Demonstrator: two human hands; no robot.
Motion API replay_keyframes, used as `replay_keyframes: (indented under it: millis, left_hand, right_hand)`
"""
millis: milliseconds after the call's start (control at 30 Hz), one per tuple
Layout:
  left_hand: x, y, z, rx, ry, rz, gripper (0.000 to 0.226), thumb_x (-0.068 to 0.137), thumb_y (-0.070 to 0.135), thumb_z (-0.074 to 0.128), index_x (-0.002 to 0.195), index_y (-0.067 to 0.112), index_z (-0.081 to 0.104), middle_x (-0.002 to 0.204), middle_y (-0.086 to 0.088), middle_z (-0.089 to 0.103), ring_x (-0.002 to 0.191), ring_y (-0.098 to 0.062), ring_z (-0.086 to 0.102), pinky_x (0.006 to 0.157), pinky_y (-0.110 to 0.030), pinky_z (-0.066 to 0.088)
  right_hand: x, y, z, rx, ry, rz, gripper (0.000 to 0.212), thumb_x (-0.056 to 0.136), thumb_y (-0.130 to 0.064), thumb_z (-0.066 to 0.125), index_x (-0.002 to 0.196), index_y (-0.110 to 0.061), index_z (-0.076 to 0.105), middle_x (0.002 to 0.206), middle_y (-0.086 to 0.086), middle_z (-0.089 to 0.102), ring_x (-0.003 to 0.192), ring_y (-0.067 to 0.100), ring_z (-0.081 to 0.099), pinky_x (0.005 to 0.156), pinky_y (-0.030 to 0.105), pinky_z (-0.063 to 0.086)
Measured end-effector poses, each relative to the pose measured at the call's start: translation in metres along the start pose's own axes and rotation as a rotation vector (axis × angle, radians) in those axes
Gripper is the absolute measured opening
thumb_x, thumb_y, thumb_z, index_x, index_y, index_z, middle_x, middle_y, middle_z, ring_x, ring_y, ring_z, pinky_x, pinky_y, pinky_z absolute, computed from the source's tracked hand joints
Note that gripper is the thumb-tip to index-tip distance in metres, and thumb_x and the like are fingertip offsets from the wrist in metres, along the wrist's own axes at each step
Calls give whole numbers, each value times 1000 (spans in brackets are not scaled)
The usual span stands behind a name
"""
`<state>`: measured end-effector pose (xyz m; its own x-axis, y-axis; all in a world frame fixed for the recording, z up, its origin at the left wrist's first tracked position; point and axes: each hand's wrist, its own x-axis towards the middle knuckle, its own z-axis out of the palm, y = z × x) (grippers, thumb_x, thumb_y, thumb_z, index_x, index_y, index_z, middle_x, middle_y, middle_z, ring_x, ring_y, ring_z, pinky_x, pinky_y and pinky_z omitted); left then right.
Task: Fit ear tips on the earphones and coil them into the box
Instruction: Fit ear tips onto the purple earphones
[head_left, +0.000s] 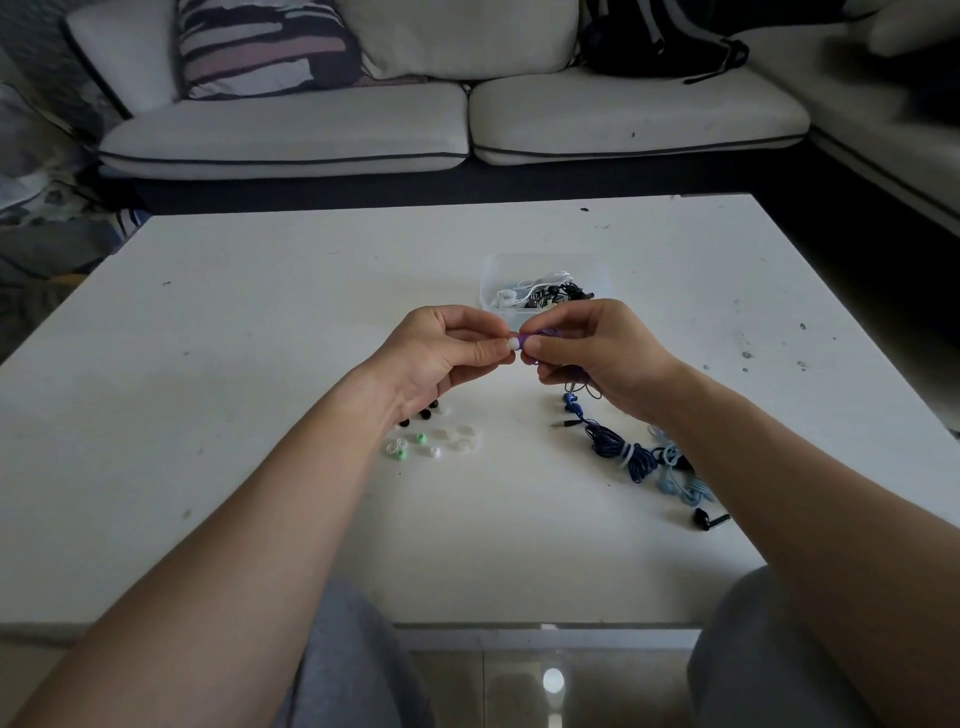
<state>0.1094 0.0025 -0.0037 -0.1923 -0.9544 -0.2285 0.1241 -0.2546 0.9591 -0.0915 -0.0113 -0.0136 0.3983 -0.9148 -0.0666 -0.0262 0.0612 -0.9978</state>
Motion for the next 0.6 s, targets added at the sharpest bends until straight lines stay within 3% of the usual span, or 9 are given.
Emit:
replay_keyframes:
  millis: [600]
  left_hand:
    - [1,-1,-2,17,-33,-16,26,65,3,78,90,8,70,83,-10,74,81,-20,73,73,-21,56]
  right_hand:
    - [0,3,-2,51,-21,57,8,88,-4,72,95,-2,71,80,13,68,66,19,58,67,30,54]
